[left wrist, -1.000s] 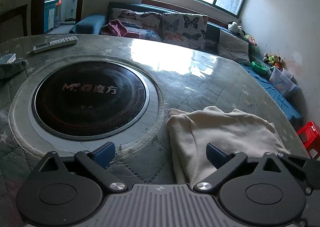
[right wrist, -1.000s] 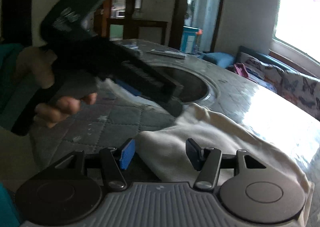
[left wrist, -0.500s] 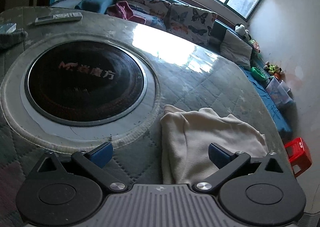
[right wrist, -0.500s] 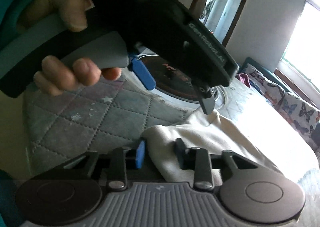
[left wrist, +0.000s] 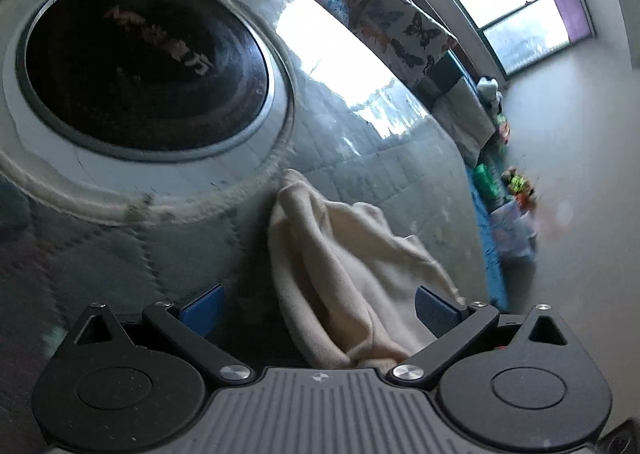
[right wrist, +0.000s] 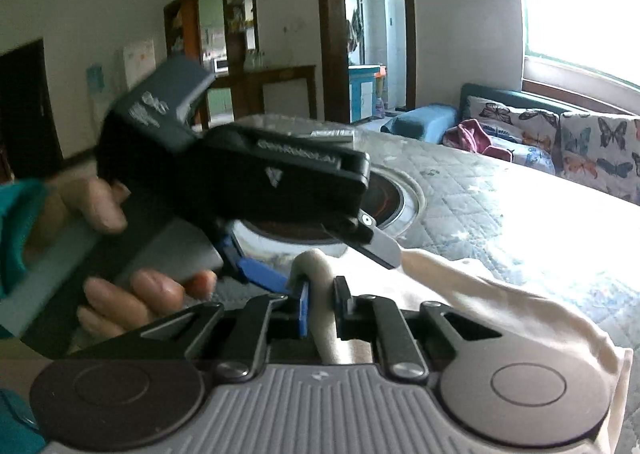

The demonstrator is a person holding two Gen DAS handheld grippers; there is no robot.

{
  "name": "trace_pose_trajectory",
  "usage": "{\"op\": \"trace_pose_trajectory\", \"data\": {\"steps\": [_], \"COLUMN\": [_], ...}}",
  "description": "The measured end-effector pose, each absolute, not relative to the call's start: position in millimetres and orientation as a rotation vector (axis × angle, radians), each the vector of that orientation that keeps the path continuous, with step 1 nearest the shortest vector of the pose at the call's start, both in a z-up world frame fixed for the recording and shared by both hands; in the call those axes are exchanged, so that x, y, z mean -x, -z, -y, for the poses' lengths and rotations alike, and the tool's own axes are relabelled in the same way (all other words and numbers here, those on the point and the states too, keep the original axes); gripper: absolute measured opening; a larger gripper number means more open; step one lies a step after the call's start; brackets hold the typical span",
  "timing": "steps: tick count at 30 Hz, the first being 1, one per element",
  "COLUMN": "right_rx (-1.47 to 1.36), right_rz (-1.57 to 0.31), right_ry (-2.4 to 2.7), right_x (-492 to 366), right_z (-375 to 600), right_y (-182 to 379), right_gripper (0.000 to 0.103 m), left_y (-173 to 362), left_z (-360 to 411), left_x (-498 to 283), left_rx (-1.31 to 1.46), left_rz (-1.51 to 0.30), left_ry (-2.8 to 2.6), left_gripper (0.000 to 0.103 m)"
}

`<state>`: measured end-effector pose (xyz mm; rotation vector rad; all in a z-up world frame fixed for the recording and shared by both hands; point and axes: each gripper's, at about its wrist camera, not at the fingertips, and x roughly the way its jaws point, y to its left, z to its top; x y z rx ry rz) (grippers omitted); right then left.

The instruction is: Fold clothes

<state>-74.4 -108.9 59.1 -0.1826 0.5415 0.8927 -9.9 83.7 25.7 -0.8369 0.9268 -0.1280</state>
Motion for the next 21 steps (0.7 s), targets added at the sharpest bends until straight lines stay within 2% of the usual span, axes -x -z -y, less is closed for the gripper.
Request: {"op": "trace_pose_trajectory", "data": {"steps": [2,4,5,7,10,11,13,18,20,21], "right_rx": [0.178,0.175,0.175,0.178,0.178,0.173,0.154,0.117,0.1,0.092], "right_rz": [-0.541,-0.542,-0.543,-0.545,-0.549,-0.55,-0.55,-0.562,-0.567,-0.568], "right_ry": [-0.899,-0.905,-0.909,-0.917,-0.924,-0.921,-0.905,-0.783,-0.702,-0.657], "right_x": [74.3,74.1,73.7,74.7,76.3,76.8,77.5,63.7,54.1,49.2], "right_z": [115.0,118.2,119.3,119.7,120.1,121.9,129.7,162.9,182.0,192.0], "right_y": [-61.3,-62.0,-61.6,-59.0,-55.7,-55.7,-57.1,-57.2,-55.4,-54.3], "right_gripper": [0.011,0.011,0.011,0.011,0.016,0.02,0.022,0.025,0.036,0.037], "left_y": [-21.2,-16.0,-13.2,-7.5,-0.6,1.5,2.9,-1.2,-4.3,-5.8], "left_z": [-81.9,-81.6,-82.1,-83.0,-88.3,-90.5,-93.4,-91.9,-89.5,-88.3], "left_x": [7.7,6.2,5.7,4.8,4.4,4.4,5.6,6.1,6.6,7.1], "left_rx": [0.891,0.933,0.949,0.982,1.01,1.017,1.018,0.963,0.929,0.912], "left_rz": [-0.935,-0.944,-0.949,-0.96,-0.972,-0.975,-0.977,-0.972,-0.968,-0.965], "left_ry": [0.15,0.164,0.167,0.172,0.166,0.162,0.164,0.168,0.169,0.17], "left_gripper": [0.096,0.079,0.075,0.054,0.031,0.029,0.025,0.024,0.024,0.024]}}
